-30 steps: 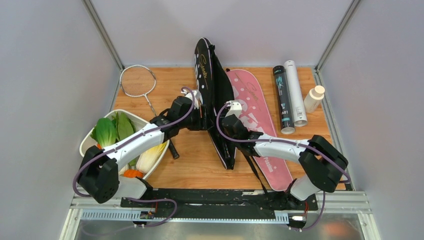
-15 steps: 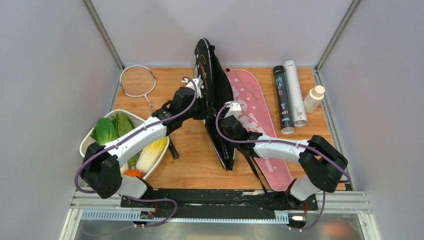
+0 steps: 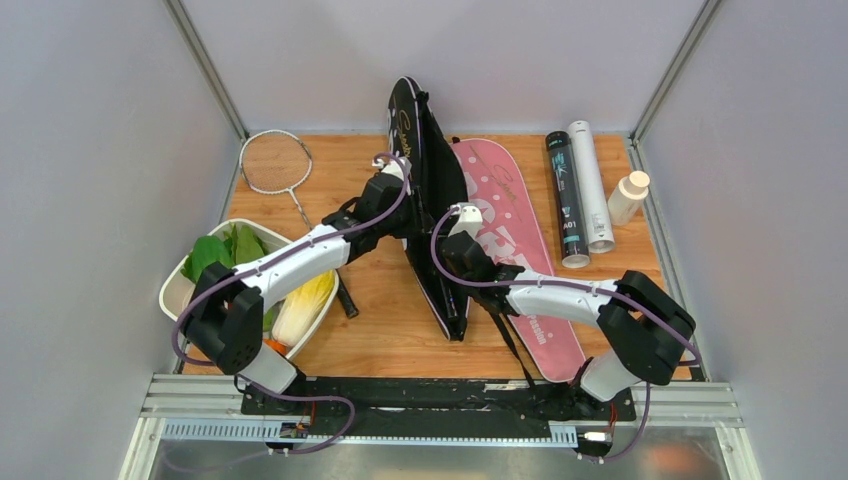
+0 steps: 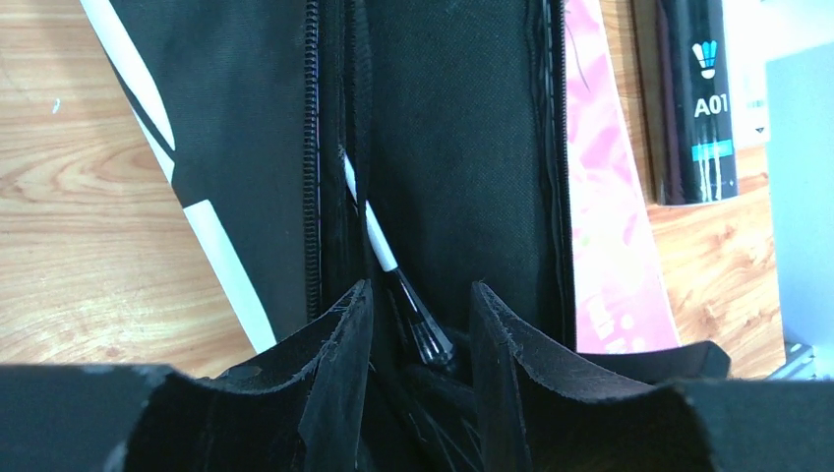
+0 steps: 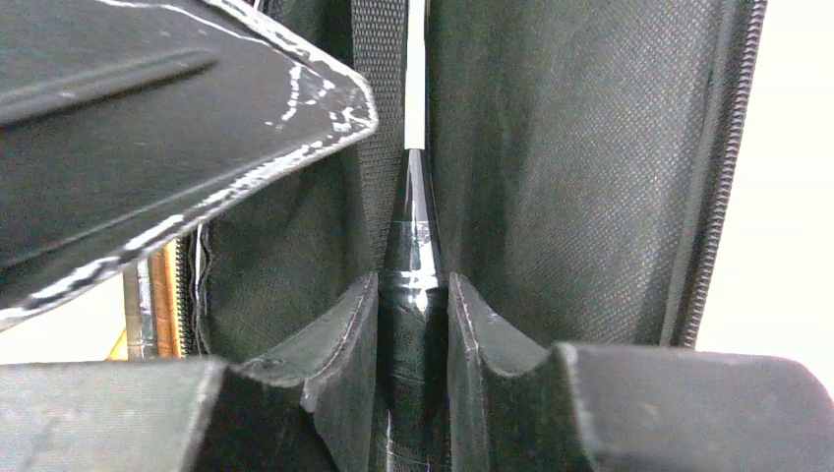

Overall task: Pack up the badminton gear
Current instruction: Place the racket in the racket bag.

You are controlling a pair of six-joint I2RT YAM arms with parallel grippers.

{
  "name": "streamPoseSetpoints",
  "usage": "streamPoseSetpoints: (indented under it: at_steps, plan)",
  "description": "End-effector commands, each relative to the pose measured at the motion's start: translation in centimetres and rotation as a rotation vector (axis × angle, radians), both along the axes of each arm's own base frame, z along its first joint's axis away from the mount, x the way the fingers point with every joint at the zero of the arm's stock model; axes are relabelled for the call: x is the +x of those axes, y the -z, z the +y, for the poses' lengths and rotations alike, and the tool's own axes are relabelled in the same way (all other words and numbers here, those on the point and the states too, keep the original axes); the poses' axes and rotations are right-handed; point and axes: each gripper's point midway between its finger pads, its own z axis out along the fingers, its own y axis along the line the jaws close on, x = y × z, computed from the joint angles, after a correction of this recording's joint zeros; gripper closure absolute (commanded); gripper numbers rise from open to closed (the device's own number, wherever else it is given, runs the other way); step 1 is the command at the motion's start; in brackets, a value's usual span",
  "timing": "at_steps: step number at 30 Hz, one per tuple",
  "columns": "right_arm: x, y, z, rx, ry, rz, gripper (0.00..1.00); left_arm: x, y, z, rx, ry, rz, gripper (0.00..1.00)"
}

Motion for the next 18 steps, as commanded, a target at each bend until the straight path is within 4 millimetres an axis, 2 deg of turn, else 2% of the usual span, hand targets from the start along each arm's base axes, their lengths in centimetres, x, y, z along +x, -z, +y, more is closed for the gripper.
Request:
streamPoseSetpoints:
  at_steps: [1,6,11,15,18]
  plan:
    - [1.2,-4.2,1.5,0.118,0.018,-0.088,1.00,1.0,-0.2,-0.5,-0.027,-0.029,-0.012,0.52]
    - [1.3,-4.2,1.6,0.116,0.017,-0.088,1.00,1.2,-0.3,-1.0,-0.070,-0.034,-0.017,0.56]
    - [1.2,-4.1,1.4,0.118,0.022,-0.086,1.00,1.9,1.9,1.0,0.057,-0.127,0.029,0.54]
    - [1.2,-4.1,1.2,0.115,0.030,-0.089,1.00,1.9,3.2,2.2,0.093,-0.180,0.038,0.51]
    - [1.3,-4.2,1.2,0.118,0.029,-0.091,1.00,2.1,4.0,2.2,0.091,-0.189,0.036,0.52]
